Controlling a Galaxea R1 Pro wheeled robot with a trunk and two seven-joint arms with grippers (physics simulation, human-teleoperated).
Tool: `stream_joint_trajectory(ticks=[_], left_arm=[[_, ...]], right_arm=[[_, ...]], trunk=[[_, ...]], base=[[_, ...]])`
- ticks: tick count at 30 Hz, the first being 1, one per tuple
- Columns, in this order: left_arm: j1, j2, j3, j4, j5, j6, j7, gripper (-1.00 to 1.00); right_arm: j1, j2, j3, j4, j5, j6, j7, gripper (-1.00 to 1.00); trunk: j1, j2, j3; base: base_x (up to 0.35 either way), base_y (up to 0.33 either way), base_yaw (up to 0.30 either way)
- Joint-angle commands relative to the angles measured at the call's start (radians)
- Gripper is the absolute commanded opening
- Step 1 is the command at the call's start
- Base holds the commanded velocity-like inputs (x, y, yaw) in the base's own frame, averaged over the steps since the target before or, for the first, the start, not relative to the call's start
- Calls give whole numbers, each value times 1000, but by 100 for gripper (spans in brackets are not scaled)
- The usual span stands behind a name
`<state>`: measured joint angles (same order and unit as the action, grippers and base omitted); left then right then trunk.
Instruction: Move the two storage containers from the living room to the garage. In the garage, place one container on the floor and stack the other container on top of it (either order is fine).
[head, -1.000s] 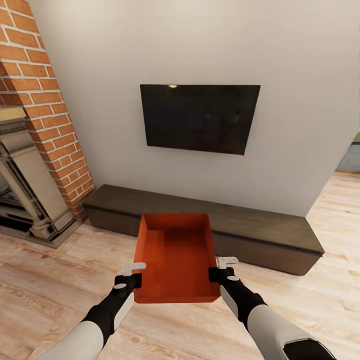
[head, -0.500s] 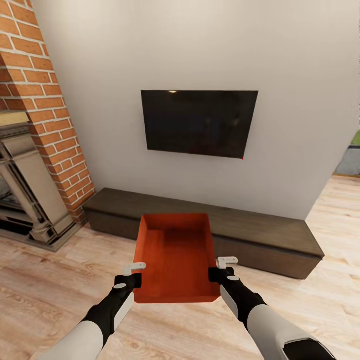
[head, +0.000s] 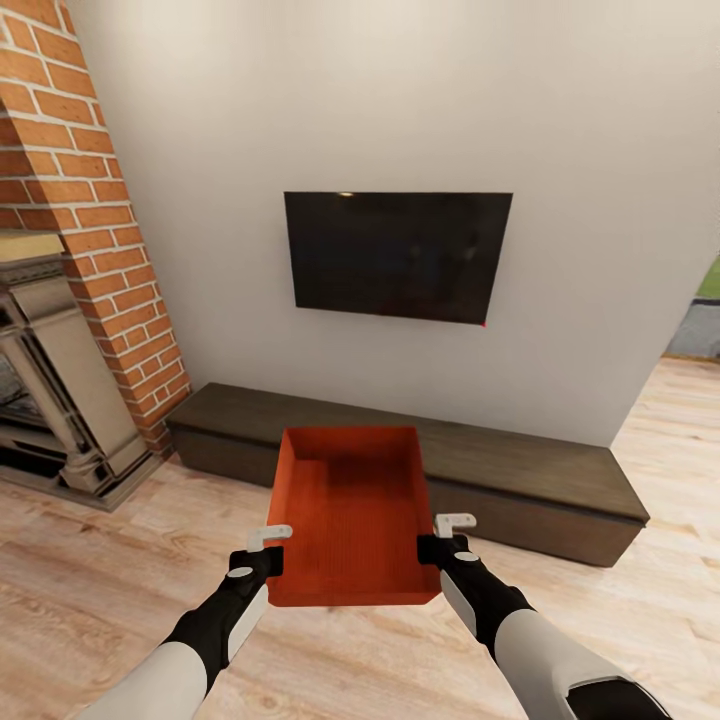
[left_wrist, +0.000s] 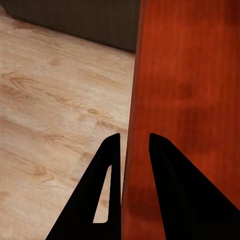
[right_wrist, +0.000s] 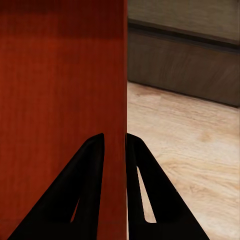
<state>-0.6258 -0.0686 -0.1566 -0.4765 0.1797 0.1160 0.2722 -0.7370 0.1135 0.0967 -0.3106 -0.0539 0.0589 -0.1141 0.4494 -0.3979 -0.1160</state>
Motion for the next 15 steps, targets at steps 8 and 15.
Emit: stream_joint_trajectory(ticks=[8, 15], left_arm=[[0, 7, -6, -1, 6, 7, 15, -100], [0, 7, -6, -2, 6, 5, 16, -100]], right_arm=[[-1, -2, 3, -4, 6, 6, -7, -100], [-1, -2, 3, -4, 6, 6, -7, -100]], trunk=[[1, -2, 11], [1, -2, 22]], base=[[0, 0, 0], [0, 0, 0]])
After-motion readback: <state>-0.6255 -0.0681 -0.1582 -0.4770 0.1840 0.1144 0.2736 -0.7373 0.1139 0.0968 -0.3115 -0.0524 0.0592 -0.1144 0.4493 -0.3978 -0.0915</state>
